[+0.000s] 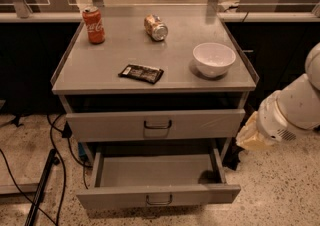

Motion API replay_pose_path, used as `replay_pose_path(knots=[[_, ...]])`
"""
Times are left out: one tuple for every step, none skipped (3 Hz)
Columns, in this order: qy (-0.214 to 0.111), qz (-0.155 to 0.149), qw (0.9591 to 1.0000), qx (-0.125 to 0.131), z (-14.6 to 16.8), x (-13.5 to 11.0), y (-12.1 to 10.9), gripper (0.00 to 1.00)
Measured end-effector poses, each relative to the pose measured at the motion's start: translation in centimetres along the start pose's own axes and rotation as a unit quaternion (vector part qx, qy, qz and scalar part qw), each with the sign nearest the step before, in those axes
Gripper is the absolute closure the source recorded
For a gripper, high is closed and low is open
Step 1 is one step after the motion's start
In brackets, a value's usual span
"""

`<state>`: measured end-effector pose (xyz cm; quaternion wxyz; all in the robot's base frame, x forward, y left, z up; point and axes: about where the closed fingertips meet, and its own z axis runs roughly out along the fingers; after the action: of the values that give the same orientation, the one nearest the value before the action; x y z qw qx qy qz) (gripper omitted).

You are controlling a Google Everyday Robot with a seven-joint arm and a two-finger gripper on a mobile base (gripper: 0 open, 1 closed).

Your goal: Close middle drawer

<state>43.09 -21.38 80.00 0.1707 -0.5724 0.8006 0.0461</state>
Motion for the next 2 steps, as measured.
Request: replay_pose_path(knots=[[0.001,0.001,1.0000,0.000,0.3,0.3,0.1,1.00],[0.004,0.006,1.0000,0.006,3.3,2.4,0.7,1.00]])
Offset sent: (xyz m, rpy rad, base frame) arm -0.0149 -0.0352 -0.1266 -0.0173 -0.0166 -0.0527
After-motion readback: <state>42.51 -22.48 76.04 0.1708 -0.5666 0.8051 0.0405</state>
